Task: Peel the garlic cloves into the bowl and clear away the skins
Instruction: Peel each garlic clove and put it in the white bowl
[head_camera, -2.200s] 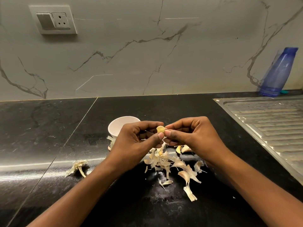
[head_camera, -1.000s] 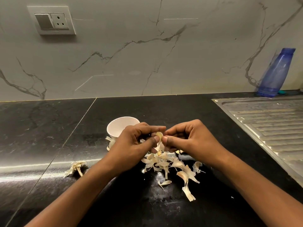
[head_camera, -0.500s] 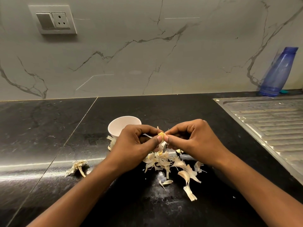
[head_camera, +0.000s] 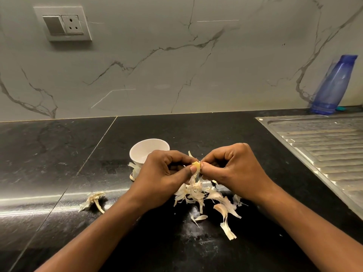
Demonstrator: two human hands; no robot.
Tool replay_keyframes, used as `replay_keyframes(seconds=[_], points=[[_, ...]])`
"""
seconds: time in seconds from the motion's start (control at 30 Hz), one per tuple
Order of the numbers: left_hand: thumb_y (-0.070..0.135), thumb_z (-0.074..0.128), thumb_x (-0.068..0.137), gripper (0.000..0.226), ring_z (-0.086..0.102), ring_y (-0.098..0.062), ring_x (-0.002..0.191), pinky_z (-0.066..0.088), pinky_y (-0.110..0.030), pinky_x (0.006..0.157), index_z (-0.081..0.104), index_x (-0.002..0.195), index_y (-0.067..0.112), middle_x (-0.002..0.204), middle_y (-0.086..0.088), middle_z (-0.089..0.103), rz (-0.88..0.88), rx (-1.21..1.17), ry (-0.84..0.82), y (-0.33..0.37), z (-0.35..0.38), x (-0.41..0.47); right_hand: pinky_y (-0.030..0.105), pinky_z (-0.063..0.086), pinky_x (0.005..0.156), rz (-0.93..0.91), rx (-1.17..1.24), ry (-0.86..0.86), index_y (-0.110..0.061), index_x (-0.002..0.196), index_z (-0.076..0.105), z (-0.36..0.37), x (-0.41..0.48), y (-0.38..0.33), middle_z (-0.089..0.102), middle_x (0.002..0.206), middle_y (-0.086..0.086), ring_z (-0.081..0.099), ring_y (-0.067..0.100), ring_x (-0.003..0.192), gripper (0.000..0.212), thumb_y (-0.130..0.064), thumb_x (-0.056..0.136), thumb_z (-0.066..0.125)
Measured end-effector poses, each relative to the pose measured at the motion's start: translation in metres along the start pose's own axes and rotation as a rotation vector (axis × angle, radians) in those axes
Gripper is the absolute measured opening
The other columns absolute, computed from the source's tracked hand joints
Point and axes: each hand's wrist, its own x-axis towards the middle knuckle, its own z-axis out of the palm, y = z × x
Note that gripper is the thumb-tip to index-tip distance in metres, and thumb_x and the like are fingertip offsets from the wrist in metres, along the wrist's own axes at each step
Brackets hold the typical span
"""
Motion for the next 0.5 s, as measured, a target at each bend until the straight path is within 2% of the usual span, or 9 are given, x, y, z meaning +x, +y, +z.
replay_keyframes(seconds=[0.07, 0.17, 0.3, 0.37, 0.5], points=[[0.007, 0.075, 0.095, 0.016, 0.078, -0.024, 0.080, 0.066, -0.039, 0.075, 0.081, 0.109, 0.013, 0.089, 0.000, 0.081, -0.017, -0.066, 0.003, 0.0010, 0.0001, 0.0003, 0.035, 0.063, 0.057, 0.012, 0.019, 0.018, -0.016, 0.081, 0.084, -0.0016, -0.0002, -0.0012, 0.077, 0.069, -0.005, 0.074, 0.017, 0.059, 0.011, -0.023, 0.089, 0.085], [0.004, 0.072, 0.096, 0.017, 0.079, -0.029, 0.084, 0.066, -0.039, 0.081, 0.079, 0.110, 0.009, 0.092, -0.009, 0.081, -0.094, -0.196, 0.011, 0.0019, -0.0005, 0.0008, 0.045, 0.065, 0.062, 0.038, 0.045, 0.042, -0.014, 0.084, 0.084, -0.0023, 0.0012, -0.0016, 0.078, 0.072, -0.002, 0.077, 0.020, 0.064, 0.007, -0.016, 0.090, 0.084], [0.002, 0.069, 0.097, 0.028, 0.078, -0.036, 0.092, 0.065, -0.043, 0.086, 0.074, 0.122, 0.013, 0.100, -0.014, 0.080, -0.152, -0.313, -0.016, 0.0028, -0.0007, 0.0017, 0.048, 0.066, 0.066, 0.069, 0.092, 0.052, -0.013, 0.087, 0.084, -0.0026, 0.0020, -0.0006, 0.079, 0.075, 0.001, 0.078, 0.021, 0.067, 0.005, -0.012, 0.091, 0.081], [0.000, 0.069, 0.096, 0.034, 0.078, -0.033, 0.093, 0.065, -0.043, 0.087, 0.073, 0.126, 0.014, 0.102, -0.014, 0.079, -0.134, -0.315, -0.027, 0.0025, -0.0003, 0.0016, 0.047, 0.067, 0.067, 0.077, 0.096, 0.050, -0.013, 0.088, 0.083, -0.0028, 0.0025, 0.0001, 0.080, 0.076, 0.001, 0.079, 0.021, 0.069, 0.005, -0.012, 0.092, 0.081], [0.001, 0.076, 0.091, 0.028, 0.080, -0.028, 0.093, 0.065, -0.042, 0.086, 0.076, 0.118, 0.008, 0.100, -0.009, 0.082, -0.126, -0.280, -0.015, 0.0000, 0.0002, 0.0014, 0.044, 0.068, 0.068, 0.075, 0.089, 0.038, -0.014, 0.090, 0.083, -0.0018, 0.0035, 0.0006, 0.080, 0.078, 0.000, 0.079, 0.020, 0.070, 0.004, -0.015, 0.092, 0.080]])
